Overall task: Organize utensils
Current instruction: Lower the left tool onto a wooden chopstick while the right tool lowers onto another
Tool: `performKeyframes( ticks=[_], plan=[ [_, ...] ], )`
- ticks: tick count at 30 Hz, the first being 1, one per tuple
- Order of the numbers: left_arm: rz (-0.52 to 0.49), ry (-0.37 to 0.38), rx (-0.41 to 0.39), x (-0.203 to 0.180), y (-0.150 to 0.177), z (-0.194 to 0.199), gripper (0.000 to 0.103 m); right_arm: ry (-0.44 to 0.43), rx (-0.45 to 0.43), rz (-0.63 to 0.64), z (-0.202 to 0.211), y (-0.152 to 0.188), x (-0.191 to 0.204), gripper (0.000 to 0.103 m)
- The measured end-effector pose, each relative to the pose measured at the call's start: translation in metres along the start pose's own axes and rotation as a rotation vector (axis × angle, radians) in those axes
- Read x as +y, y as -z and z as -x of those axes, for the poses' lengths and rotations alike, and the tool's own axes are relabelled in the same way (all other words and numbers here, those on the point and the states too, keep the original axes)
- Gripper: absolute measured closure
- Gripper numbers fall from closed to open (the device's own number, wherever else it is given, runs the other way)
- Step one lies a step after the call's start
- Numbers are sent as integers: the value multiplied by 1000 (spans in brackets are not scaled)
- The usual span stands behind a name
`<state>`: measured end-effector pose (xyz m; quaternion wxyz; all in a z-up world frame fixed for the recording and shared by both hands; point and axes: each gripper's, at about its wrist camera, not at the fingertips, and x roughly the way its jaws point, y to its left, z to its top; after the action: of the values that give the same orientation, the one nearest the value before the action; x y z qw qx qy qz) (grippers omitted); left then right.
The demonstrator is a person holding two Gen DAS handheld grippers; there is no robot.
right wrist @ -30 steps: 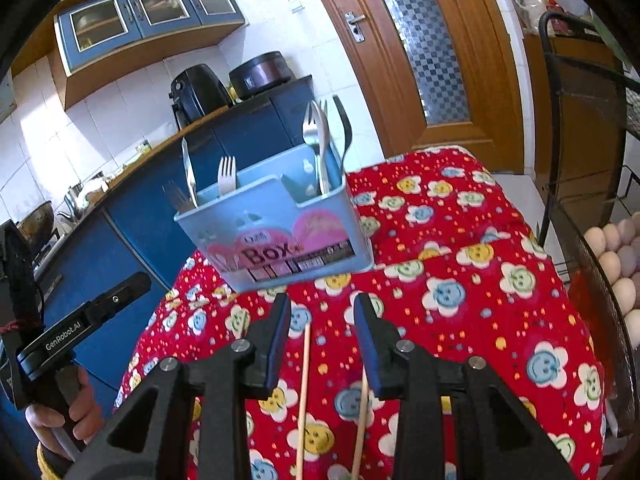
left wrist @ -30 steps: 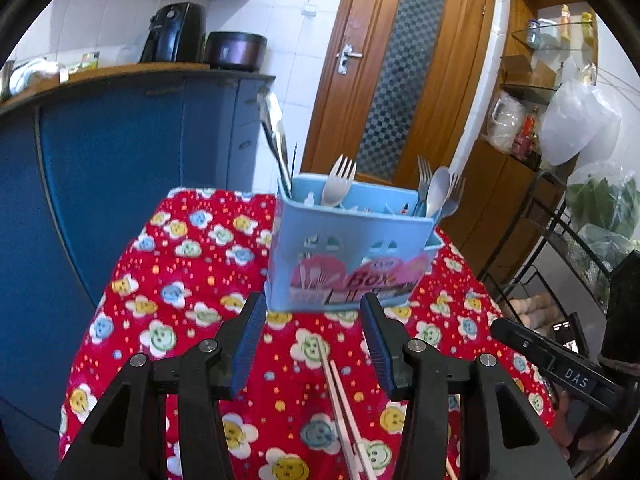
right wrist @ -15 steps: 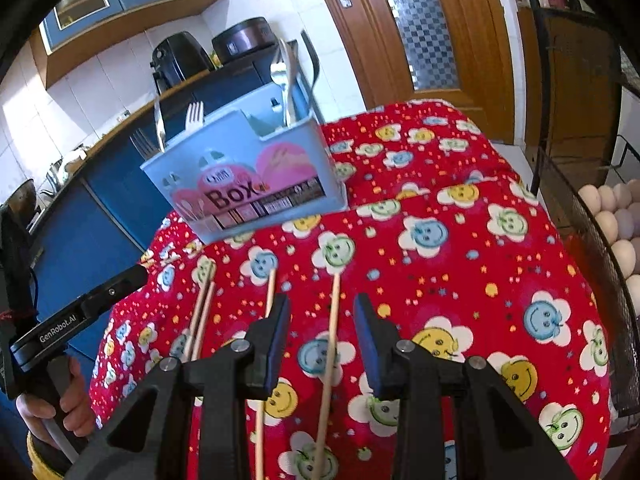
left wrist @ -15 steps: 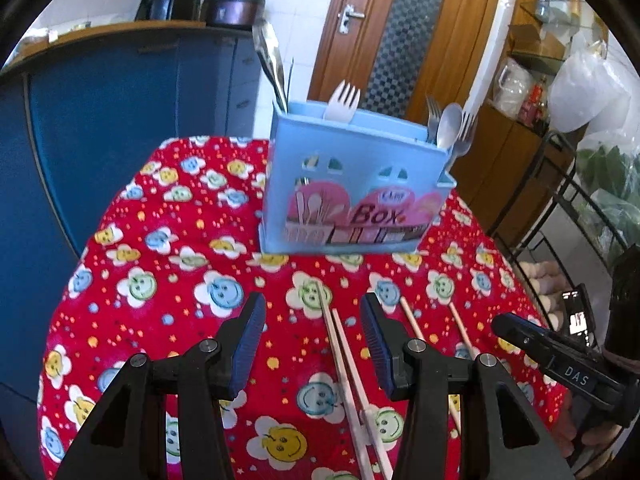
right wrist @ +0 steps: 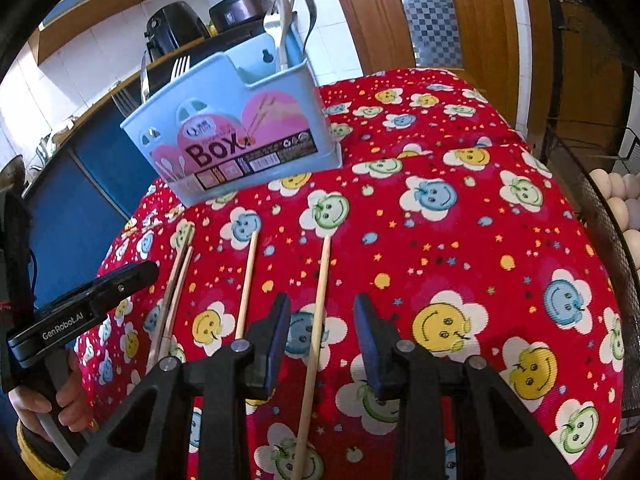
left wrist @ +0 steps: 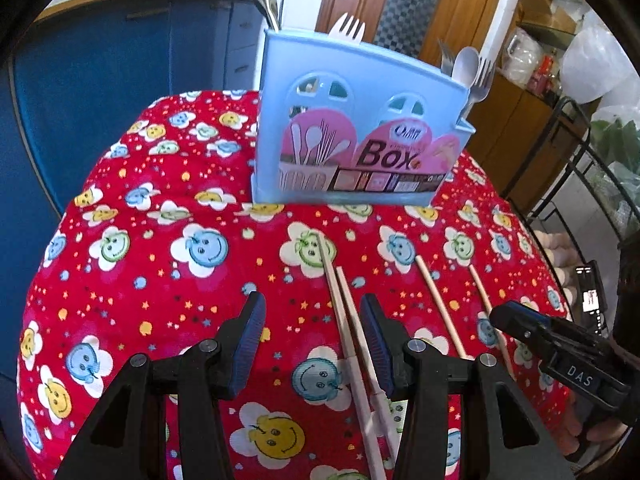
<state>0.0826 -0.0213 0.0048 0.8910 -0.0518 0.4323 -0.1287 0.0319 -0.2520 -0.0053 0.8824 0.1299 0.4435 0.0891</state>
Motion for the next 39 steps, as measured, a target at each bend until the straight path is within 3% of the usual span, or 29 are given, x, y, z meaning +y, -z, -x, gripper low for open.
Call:
performKeyframes(
  ticks=[11, 18, 24, 34, 39],
  plan=[
    [-16, -19, 61, 0, 5, -14, 53, 14, 9, 24, -5, 2, 2, 67],
    [-23, -33, 58, 0, 6, -15, 53, 21, 14, 38, -7, 3, 4, 67],
    [-74, -42, 82, -5, 4, -18, 53, 29, 48, 60, -10, -2, 6, 67],
    [-80, 4, 113, -5, -7, -30, 85, 64, 98, 122, -20, -12, 12, 69],
    [-59, 46, 154, 1, -15, -37, 89, 70, 107, 127, -25, -16, 12, 75]
  ],
)
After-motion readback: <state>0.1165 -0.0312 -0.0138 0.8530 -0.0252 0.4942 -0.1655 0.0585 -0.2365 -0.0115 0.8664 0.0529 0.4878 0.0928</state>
